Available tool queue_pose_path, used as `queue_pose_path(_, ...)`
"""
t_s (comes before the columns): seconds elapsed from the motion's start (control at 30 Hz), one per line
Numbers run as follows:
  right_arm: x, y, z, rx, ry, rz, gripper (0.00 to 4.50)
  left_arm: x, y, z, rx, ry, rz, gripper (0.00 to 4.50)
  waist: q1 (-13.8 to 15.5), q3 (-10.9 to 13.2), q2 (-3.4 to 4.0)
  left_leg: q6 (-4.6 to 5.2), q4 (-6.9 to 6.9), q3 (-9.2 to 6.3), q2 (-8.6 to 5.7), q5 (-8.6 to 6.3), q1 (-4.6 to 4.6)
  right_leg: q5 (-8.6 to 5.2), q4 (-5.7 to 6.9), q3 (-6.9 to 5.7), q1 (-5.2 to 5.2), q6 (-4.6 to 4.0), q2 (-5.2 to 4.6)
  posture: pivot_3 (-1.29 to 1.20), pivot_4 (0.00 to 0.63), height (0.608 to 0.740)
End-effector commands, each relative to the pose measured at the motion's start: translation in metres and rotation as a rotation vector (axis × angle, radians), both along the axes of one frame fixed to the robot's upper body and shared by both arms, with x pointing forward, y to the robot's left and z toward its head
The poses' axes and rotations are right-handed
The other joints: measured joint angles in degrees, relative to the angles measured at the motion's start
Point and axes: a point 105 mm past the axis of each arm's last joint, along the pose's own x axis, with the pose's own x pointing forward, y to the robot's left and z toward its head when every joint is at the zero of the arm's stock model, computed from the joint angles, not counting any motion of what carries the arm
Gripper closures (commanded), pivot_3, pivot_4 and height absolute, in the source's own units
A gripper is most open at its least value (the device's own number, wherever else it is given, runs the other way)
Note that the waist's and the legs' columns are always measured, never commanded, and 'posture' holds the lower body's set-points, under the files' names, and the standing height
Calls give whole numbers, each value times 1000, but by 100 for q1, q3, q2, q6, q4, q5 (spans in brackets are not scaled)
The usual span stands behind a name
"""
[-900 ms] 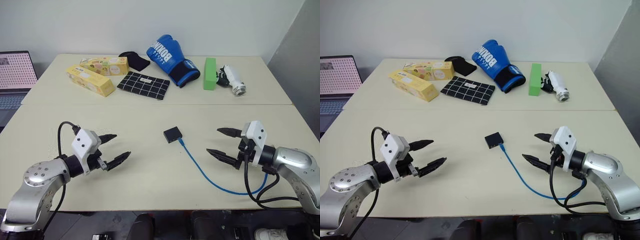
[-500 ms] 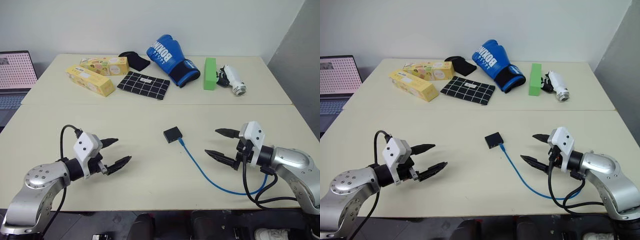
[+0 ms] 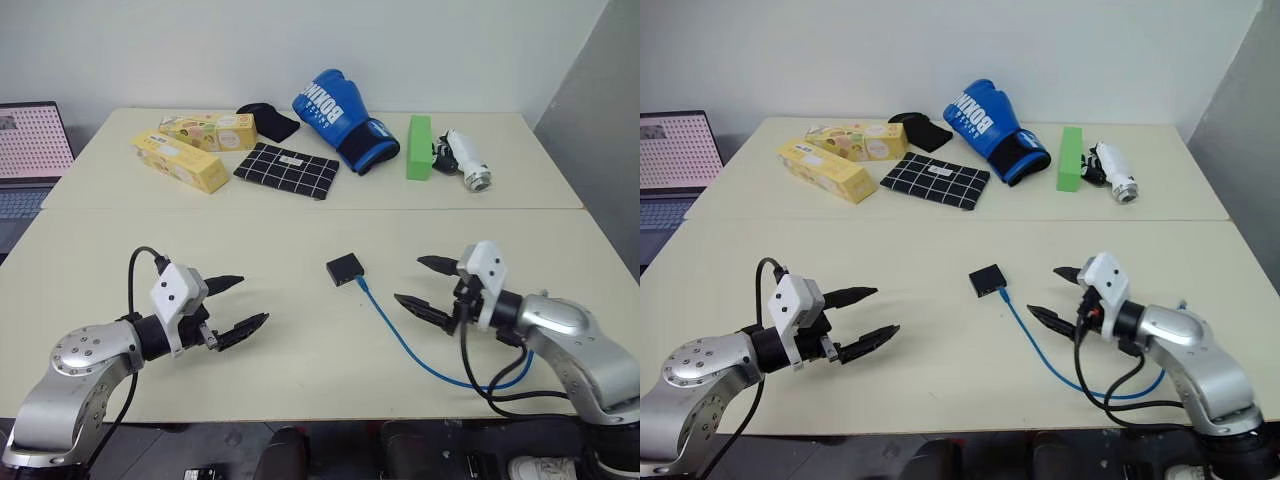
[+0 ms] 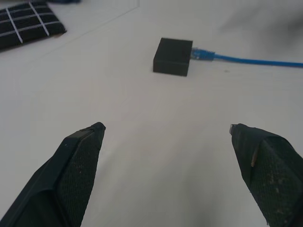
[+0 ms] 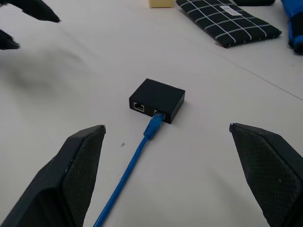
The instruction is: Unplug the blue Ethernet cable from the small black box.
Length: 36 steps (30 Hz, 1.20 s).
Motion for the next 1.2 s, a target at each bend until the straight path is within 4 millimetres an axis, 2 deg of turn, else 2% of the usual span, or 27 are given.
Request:
queue_pose_path(0.03,15,10,-10,-28,3,-89,50,-8,-10,15,-28,-25,-116,0,-7,1,1,0,0,3,-1,0,1,0,0,1,0,0,0,0,150,740)
queue_pose_path(0.3,34,38,-37,-28,79,-192,50,-19,-22,21,-5,41,-273,0,-13,3,5,0,-2,0,-1,0,-3,0,2,0,-9,-1,2,0,150,740)
queue_pose_path(0.47,34,49,-45,-28,131,-199,50,-22,-25,21,5,59,-304,0,-13,3,5,0,-2,-1,-2,0,-5,0,0,0,-11,-1,1,0,150,740)
queue_pose_path(0.57,33,54,-47,-30,142,-197,491,-21,-25,20,5,59,-302,0,-13,3,5,1,-2,-2,-2,0,-1,0,2,0,-11,0,3,0,150,740)
queue_pose_path(0.97,28,62,-49,-122,91,-139,3240,-13,-24,17,-1,57,-260,0,-25,3,5,1,-3,-1,-2,0,1,0,3,1,-14,-1,12,0,150,740)
queue_pose_path(1.13,32,54,-31,-166,-16,-82,4383,-4,-14,16,-85,94,-178,0,-19,3,5,1,-2,-2,-2,0,0,0,3,0,-14,-1,12,0,150,740)
queue_pose_path(1.2,30,53,-19,-189,-81,1,4412,1,-8,15,-138,122,-136,0,-14,4,7,1,-1,-1,-3,0,-1,0,3,-1,-14,-1,10,0,150,740)
